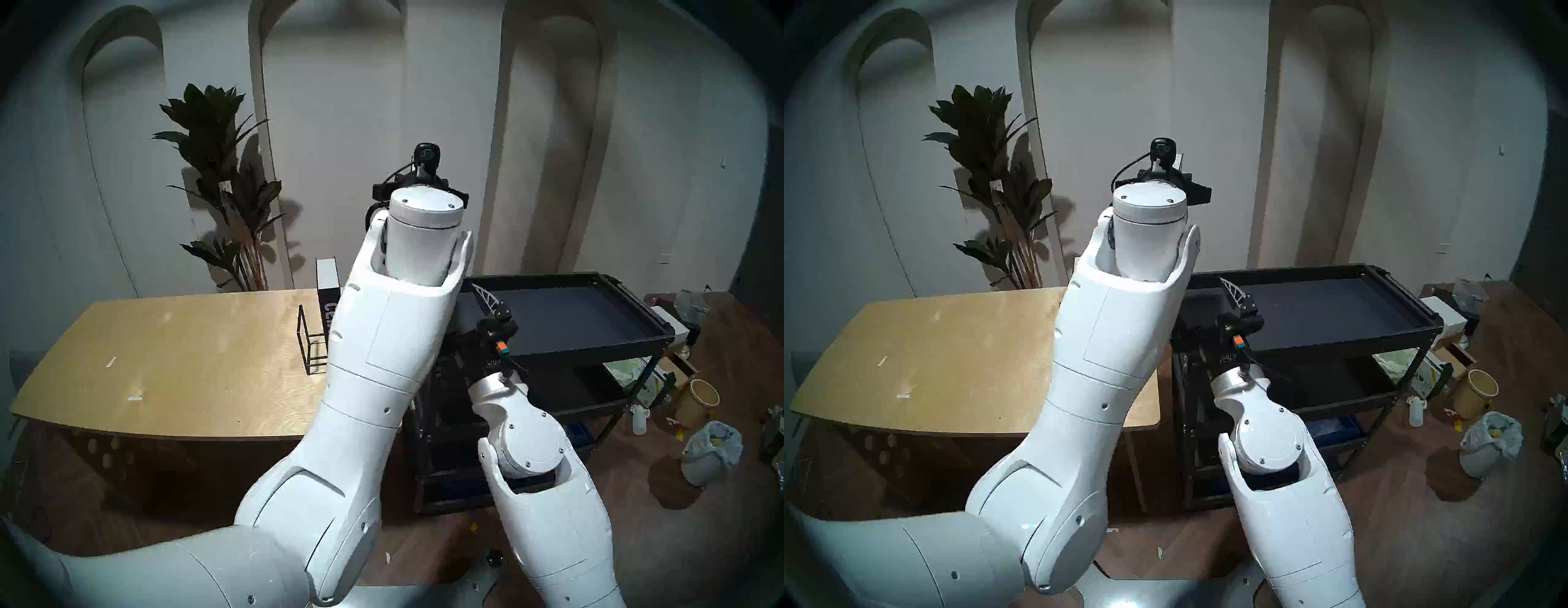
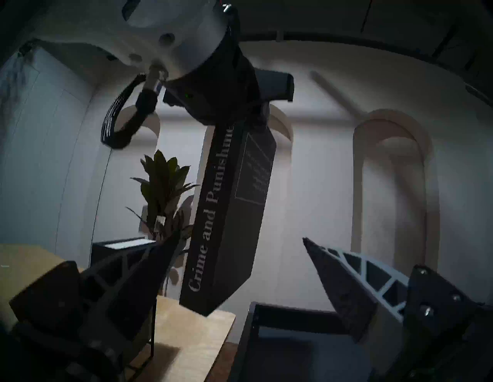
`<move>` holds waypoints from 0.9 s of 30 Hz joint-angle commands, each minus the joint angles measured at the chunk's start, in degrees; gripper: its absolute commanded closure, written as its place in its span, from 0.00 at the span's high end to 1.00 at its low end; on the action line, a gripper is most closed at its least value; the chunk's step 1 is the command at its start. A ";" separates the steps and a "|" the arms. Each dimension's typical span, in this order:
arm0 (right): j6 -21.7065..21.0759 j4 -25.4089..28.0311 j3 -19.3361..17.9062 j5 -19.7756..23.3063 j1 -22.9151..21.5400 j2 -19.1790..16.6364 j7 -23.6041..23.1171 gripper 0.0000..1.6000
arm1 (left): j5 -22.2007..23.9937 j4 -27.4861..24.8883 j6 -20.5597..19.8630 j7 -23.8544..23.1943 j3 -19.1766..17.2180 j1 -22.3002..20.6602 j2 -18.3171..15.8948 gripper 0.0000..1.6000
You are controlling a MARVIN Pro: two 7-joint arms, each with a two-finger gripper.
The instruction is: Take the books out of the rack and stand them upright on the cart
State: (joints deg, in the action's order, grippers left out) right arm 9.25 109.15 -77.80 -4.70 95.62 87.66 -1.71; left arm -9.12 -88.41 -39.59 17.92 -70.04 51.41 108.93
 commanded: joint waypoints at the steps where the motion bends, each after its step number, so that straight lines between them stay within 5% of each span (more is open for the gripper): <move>1: -1.55 0.50 1.10 0.22 -6.06 2.74 4.59 1.00 | -1.26 2.77 0.84 1.68 -1.64 -6.39 3.86 0.00; 18: -9.32 -7.75 5.38 6.25 -16.80 5.74 14.98 1.00 | -1.77 12.73 0.38 5.94 -5.07 -13.57 5.93 0.00; 27: -10.61 -12.80 4.39 14.08 -20.95 7.38 14.03 1.00 | -0.81 14.20 -0.19 6.93 -5.43 -13.90 5.51 0.00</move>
State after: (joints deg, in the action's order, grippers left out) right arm -1.30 97.85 -72.60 5.29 80.32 92.59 13.20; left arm -10.56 -73.39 -39.62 24.40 -75.91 41.12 113.98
